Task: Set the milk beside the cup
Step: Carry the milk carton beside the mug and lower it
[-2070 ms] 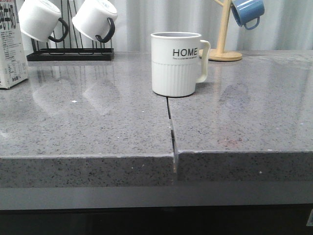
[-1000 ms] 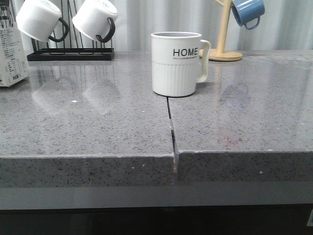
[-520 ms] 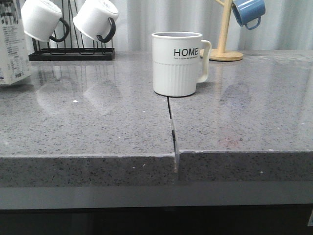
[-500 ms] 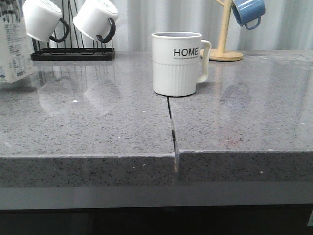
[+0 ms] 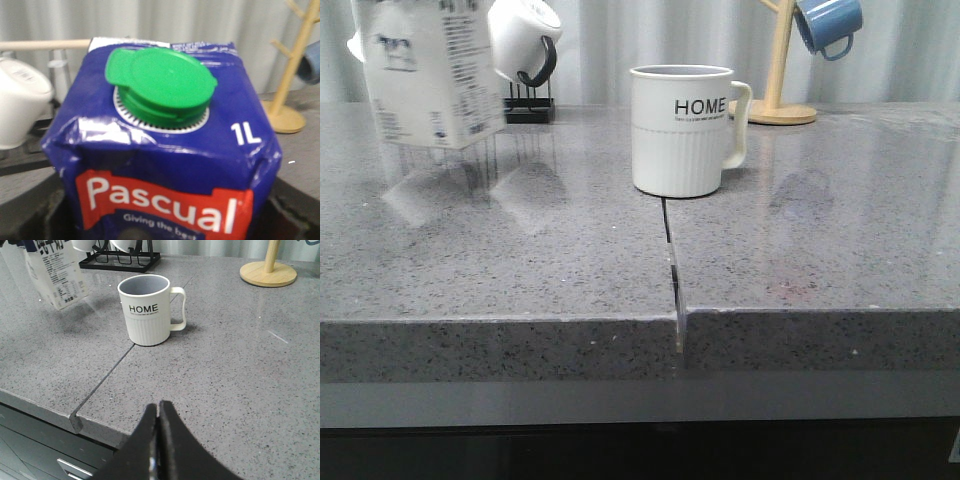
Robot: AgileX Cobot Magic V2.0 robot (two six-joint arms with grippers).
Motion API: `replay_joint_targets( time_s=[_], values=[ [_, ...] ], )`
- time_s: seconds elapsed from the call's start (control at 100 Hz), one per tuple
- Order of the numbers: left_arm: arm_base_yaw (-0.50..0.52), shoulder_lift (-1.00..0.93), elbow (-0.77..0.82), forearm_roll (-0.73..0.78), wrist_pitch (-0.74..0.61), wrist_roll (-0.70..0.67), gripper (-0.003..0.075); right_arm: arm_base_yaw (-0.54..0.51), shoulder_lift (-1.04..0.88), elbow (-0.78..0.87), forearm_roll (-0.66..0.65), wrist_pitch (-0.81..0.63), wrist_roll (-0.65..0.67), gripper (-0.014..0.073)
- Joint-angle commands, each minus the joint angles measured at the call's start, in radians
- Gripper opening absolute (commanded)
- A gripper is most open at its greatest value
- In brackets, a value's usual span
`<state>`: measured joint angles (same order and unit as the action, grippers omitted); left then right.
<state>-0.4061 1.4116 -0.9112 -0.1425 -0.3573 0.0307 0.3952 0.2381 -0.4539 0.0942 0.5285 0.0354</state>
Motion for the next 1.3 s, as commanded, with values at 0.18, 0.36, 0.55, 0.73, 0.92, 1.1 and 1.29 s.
replay_joint_targets(
  time_s=[0.18,0.36,0.55,0.73,0.92,1.1,1.29],
  values=[
    [-0.121,0.068,-0.119,-0.058,-0.115,0.057,0.0052,0.001,0.008,-0.024,-0.006,-0.075,0.0,-0.0037],
    [-0.156,0.135,-0.171,-0.073,-0.115,0.06,0.0052,0.001,0.008,-0.024,-0.006,-0.075,0.0,-0.0037],
    [-0.163,0.164,-0.174,-0.085,-0.124,0.064,0.0052,0.001,0.008,-0.024,-0.006,-0.075,0.0,-0.0037],
    [-0.188,0.188,-0.174,-0.102,-0.144,0.062,0.0052,0.001,0.008,-0.024,-0.006,-0.075,0.0,-0.0037],
    [-0.195,0.208,-0.174,-0.117,-0.144,0.062,0.0072,0.001,0.008,-0.024,-0.006,-0.075,0.0,-0.0037],
    [-0.195,0.208,-0.174,-0.117,-0.137,0.062,0.0507,0.001,0.008,-0.024,-0.006,-0.075,0.0,-0.0037],
    [-0.195,0.198,-0.174,-0.117,-0.093,0.062,0.0693,0.001,0.008,-0.024,-0.006,-0.075,0.0,-0.0037]
  ],
)
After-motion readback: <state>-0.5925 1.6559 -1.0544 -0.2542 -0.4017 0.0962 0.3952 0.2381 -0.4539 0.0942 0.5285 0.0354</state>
